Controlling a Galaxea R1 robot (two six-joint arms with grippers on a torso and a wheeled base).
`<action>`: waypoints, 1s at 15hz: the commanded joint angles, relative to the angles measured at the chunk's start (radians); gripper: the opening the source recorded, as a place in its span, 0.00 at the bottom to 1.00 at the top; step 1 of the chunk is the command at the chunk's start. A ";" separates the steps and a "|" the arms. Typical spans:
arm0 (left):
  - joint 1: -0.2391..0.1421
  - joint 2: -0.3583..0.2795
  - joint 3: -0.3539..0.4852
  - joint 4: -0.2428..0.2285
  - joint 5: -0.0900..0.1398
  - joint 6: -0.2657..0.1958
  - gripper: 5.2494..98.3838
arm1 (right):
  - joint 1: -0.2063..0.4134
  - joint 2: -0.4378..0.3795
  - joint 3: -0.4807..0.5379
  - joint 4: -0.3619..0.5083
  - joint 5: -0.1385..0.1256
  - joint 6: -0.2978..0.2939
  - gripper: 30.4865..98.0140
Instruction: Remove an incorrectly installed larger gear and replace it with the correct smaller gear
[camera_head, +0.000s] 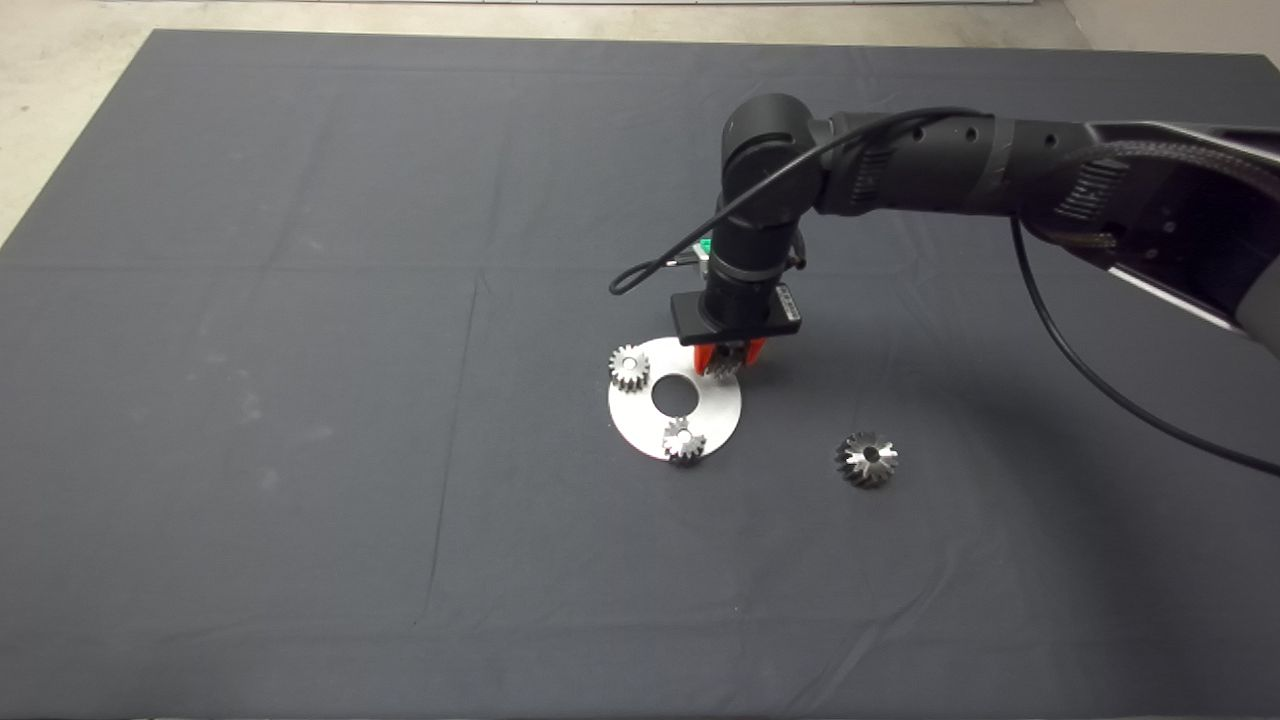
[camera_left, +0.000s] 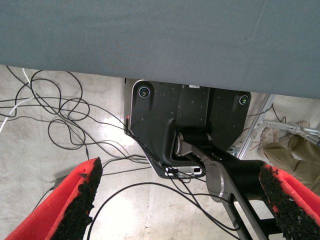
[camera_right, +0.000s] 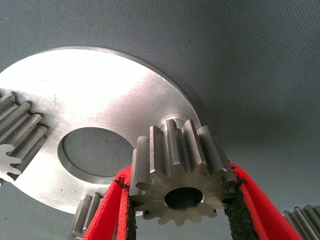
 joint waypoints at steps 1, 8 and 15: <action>0.001 -0.003 0.015 -0.005 0.006 0.000 0.80 | 0.025 0.010 0.020 -0.015 -0.079 -0.004 0.09; 0.001 0.005 0.015 -0.005 0.006 0.000 0.80 | 0.024 0.008 0.020 -0.015 -0.080 -0.004 0.11; 0.001 0.005 0.015 -0.005 0.006 0.000 0.80 | 0.016 0.009 0.020 -0.015 -0.083 -0.007 0.16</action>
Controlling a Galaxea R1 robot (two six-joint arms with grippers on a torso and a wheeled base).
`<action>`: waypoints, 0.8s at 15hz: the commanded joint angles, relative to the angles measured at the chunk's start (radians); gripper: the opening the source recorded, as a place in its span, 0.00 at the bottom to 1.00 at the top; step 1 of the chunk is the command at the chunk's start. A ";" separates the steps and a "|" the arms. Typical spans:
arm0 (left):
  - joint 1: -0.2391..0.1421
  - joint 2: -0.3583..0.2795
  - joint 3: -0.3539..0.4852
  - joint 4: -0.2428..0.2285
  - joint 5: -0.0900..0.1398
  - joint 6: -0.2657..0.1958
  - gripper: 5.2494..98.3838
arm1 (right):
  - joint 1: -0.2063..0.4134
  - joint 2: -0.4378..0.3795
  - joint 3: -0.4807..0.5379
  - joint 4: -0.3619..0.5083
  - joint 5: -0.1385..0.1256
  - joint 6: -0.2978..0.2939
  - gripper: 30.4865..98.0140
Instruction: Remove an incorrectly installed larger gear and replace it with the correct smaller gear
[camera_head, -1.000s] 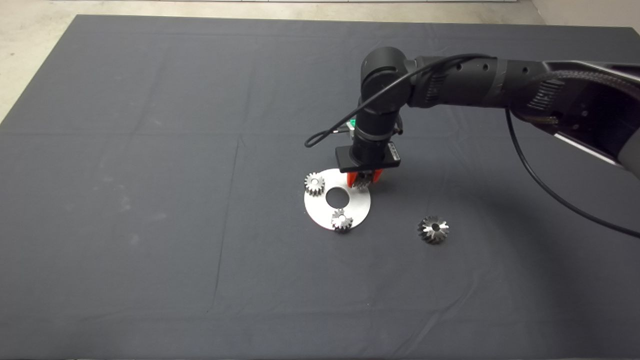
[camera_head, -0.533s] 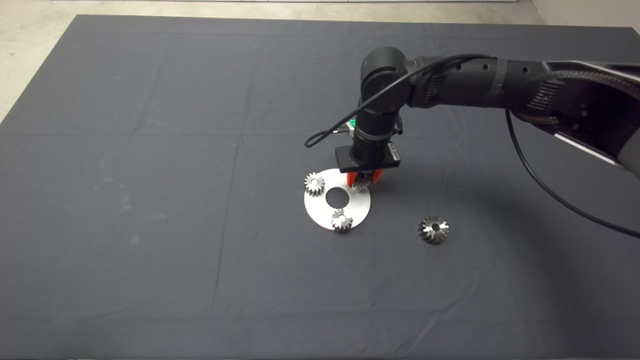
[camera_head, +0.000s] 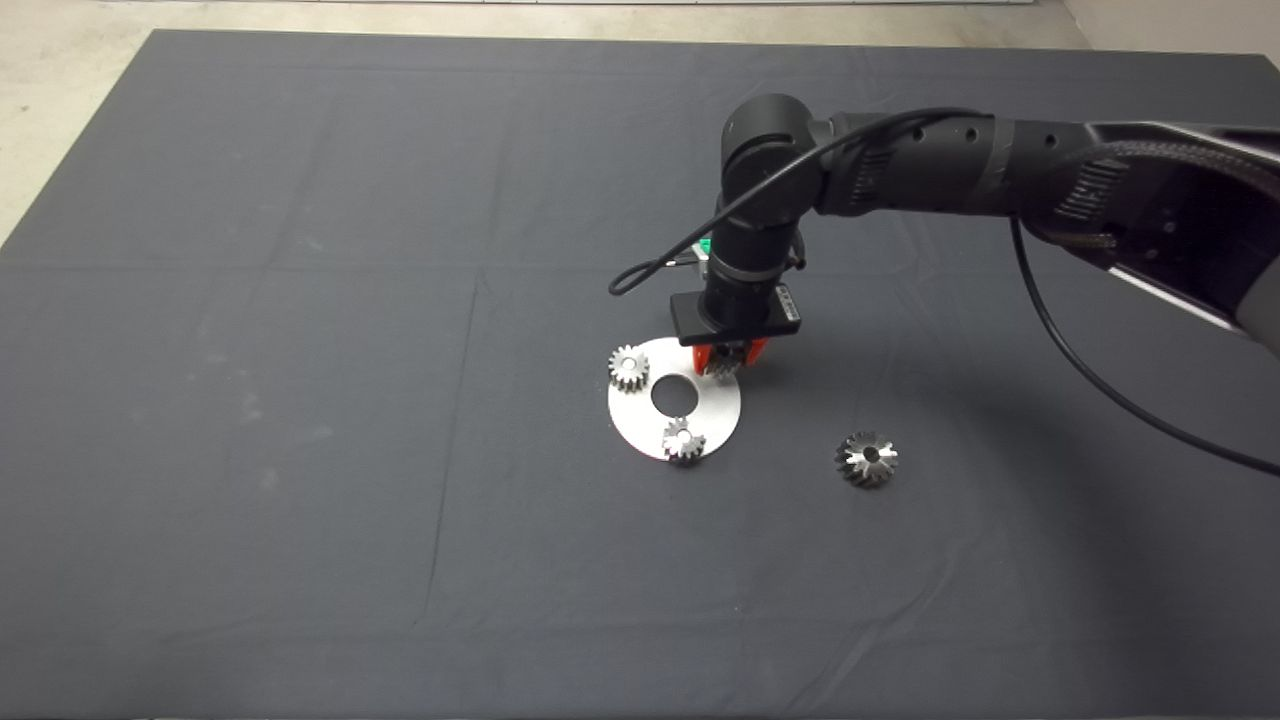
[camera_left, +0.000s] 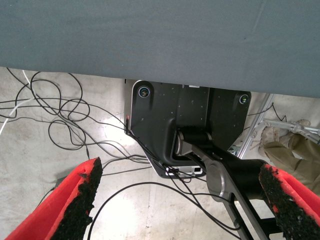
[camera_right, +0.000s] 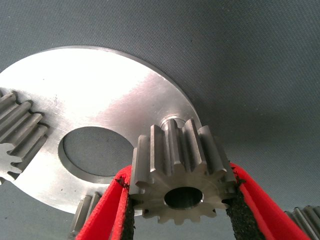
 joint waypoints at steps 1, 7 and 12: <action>0.001 -0.003 0.015 -0.005 0.005 0.000 0.80 | 0.015 0.007 0.016 -0.014 -0.082 -0.007 0.18; 0.001 -0.005 0.015 -0.005 0.007 0.000 0.80 | 0.008 0.000 0.019 -0.015 -0.082 -0.007 0.33; 0.001 -0.006 0.012 -0.003 0.010 0.003 0.80 | 0.184 -0.124 0.316 -0.006 -0.082 0.094 0.45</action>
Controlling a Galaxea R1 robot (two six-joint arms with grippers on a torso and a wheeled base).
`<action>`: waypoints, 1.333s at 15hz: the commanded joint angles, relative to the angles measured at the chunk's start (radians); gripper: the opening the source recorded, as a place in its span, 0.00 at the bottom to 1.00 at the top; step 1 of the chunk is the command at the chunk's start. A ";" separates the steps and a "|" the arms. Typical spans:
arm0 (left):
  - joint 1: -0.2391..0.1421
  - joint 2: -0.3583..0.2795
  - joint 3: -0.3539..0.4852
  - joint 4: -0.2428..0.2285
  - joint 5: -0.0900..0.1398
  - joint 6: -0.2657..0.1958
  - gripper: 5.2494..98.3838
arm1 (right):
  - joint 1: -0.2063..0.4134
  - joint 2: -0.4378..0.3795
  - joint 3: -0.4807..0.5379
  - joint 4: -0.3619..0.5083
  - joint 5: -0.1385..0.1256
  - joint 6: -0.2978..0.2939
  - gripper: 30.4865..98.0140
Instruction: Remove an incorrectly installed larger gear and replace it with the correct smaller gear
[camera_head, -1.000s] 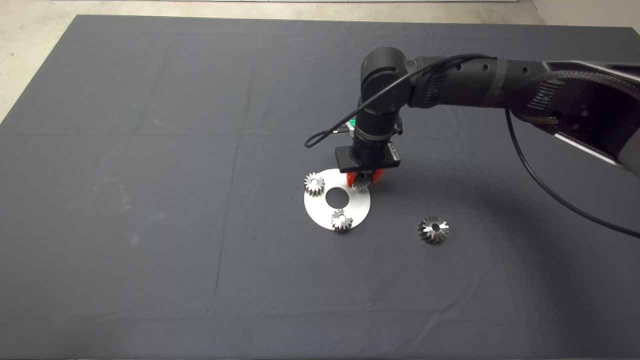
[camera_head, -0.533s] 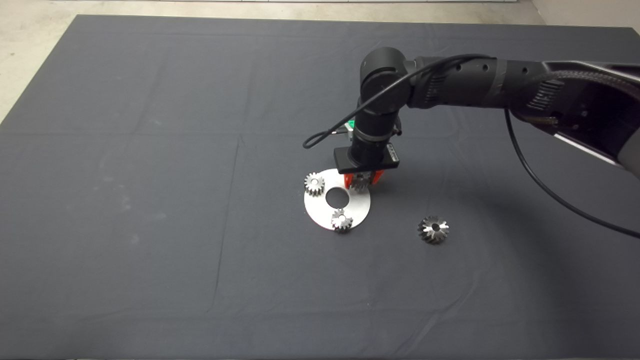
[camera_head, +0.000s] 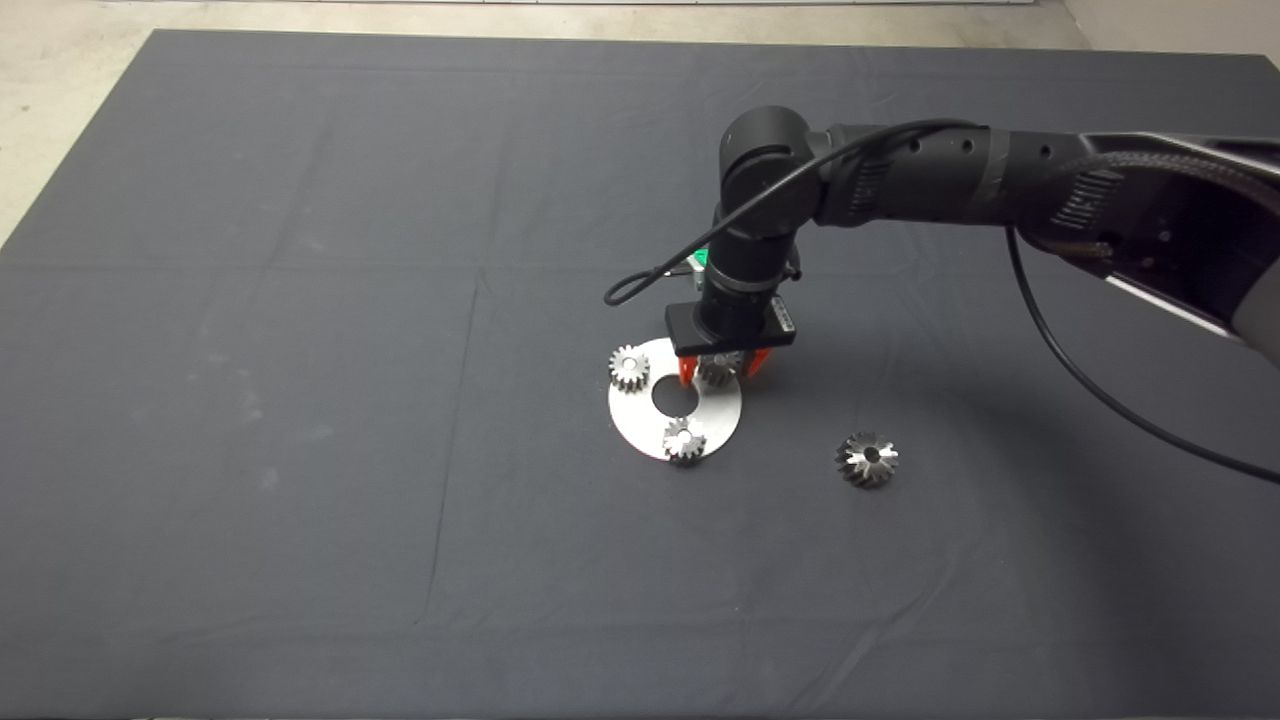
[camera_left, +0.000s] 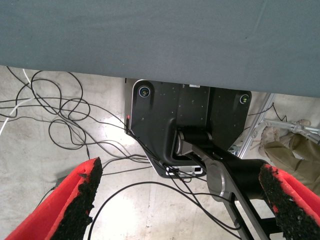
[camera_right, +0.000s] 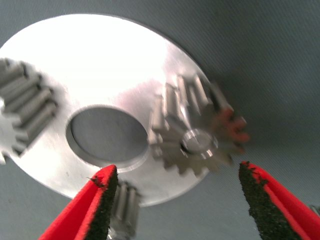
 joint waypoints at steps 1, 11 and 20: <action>0.001 -0.002 0.012 -0.001 0.008 0.001 0.80 | 0.255 -0.127 0.354 -0.007 -0.096 0.141 0.50; 0.001 0.187 -0.009 0.008 -0.099 -0.164 0.80 | 0.563 -0.516 1.117 0.039 -0.093 0.375 0.57; 0.001 0.434 0.006 0.009 0.266 -0.408 0.85 | 0.402 -0.553 1.126 0.042 -0.087 0.375 0.57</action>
